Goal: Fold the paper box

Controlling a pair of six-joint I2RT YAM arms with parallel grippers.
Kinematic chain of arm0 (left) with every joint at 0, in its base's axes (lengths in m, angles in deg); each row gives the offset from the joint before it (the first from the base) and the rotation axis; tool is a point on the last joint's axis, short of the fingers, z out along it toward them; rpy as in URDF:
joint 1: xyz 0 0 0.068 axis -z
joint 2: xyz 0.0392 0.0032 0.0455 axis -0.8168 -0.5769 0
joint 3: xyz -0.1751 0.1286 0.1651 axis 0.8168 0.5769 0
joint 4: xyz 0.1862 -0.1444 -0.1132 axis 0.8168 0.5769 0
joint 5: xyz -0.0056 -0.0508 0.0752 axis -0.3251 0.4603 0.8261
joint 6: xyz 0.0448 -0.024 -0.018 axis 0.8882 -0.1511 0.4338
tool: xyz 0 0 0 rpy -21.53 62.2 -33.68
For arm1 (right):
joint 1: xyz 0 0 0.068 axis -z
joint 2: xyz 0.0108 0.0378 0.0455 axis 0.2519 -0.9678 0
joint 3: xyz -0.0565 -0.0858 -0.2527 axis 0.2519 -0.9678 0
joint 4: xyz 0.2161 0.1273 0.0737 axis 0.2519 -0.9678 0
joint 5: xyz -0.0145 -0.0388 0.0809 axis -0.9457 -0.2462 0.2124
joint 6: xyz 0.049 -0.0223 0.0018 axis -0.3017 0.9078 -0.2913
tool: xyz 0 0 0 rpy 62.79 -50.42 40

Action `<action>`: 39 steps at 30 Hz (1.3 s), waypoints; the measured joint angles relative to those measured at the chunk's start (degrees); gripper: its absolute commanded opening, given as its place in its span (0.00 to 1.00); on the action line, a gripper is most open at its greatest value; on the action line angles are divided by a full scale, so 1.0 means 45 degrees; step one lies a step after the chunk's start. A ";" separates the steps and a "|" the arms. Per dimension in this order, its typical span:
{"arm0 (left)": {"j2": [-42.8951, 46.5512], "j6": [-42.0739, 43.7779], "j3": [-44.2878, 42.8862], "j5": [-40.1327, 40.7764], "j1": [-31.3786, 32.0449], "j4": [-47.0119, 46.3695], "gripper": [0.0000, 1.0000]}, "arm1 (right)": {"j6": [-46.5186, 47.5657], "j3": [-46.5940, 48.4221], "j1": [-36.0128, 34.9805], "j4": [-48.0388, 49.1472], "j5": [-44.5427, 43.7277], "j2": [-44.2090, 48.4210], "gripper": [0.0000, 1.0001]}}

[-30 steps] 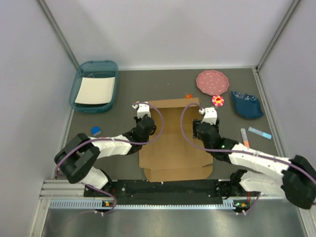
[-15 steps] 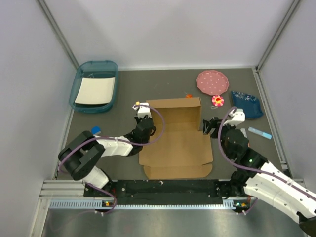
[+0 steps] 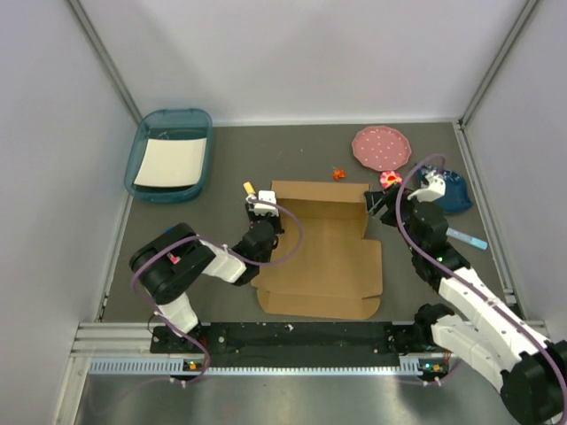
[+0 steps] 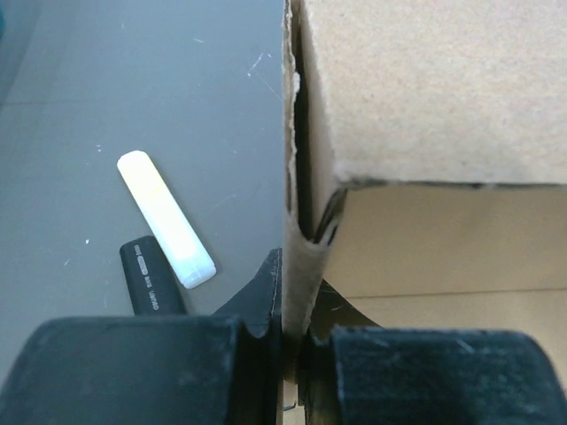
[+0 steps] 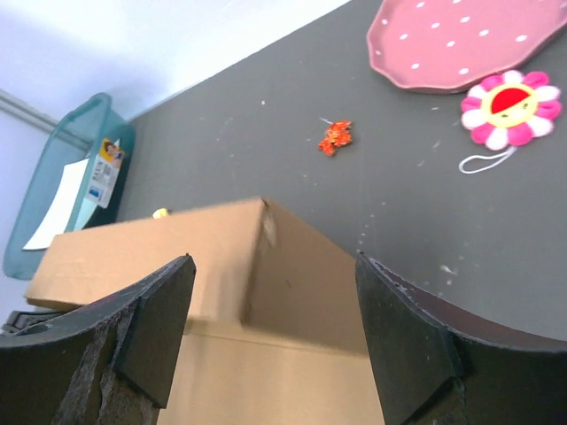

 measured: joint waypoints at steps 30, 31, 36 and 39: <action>0.1107 0.0296 0.0238 -0.0165 0.0379 0.0597 0.60 | -0.0272 -0.1132 0.0403 0.3502 0.1506 -0.2069 0.66; 0.1457 0.0233 0.0272 -0.0209 0.0384 0.0928 0.61 | -0.0233 -0.1132 0.0403 0.3502 0.1491 -0.2069 0.66; 0.3211 -0.0432 0.0340 -0.0763 0.0413 0.2987 0.62 | -0.0024 -0.1122 0.0403 0.3483 0.1394 -0.2059 0.66; 0.4294 -0.0976 0.0573 -0.1088 0.0461 0.4158 0.62 | 0.0044 -0.1117 0.0403 0.3487 0.1326 -0.2055 0.66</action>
